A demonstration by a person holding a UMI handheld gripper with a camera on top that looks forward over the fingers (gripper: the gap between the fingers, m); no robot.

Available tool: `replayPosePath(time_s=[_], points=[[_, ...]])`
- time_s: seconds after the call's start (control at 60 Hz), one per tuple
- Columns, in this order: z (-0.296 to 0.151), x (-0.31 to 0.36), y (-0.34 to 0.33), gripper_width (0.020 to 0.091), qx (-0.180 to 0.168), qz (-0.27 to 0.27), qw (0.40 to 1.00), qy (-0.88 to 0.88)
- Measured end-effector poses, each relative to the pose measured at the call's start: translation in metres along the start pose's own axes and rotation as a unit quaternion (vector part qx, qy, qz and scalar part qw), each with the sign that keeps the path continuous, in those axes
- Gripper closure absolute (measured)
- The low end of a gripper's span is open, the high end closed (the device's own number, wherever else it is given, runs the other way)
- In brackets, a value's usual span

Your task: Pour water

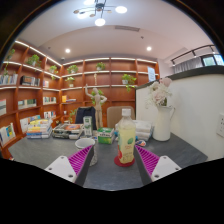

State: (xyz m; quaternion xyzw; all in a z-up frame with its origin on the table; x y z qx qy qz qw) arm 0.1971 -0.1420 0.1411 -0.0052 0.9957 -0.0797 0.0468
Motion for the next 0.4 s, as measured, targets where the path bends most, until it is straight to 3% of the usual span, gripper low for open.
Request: replayPosePath(time_s=[0.25,0.4], points=[[-0.003,0.022,-0.01,0.03,0.004,-0.02,1.0,-0.006],[-0.011,0.034,-0.013,0.0298,-0.01,-0.03,0.999,-0.004]])
Point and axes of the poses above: the point between the fingertips, and its own axes, seen from behind it with the camera up: x to the left, z down, y forward, the way the camera looks, the point moved 1 cm from there along -y, backward, against the way the camera looks, and after that the axes turned 7 degrees about -y, right-handed, at the moved point
